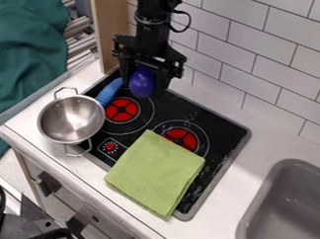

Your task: Place the eggplant on top of the green cloth

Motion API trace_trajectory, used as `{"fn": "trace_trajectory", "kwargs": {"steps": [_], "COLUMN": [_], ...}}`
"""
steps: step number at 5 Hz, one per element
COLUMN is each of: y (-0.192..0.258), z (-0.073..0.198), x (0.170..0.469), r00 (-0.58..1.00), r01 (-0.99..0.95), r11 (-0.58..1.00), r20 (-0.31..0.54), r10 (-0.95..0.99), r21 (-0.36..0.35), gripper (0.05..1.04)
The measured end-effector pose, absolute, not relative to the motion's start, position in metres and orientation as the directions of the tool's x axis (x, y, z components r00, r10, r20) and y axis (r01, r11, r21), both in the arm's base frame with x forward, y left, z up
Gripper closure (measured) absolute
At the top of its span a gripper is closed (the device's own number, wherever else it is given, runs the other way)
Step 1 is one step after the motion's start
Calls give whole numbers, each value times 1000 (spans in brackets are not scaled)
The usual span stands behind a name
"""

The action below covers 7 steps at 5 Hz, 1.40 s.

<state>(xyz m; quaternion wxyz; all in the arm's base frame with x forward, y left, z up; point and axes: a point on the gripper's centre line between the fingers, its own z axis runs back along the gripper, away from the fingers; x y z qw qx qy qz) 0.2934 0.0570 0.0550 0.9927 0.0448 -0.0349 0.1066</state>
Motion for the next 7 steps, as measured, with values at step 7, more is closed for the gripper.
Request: {"fn": "trace_trajectory", "kwargs": {"steps": [7], "y": [9], "z": [20], "x": [233], "r00": [985], "r01": [-172], "r11": [981], "r20": [-17], "r10": [174], "r21": [93], "gripper": [328]}}
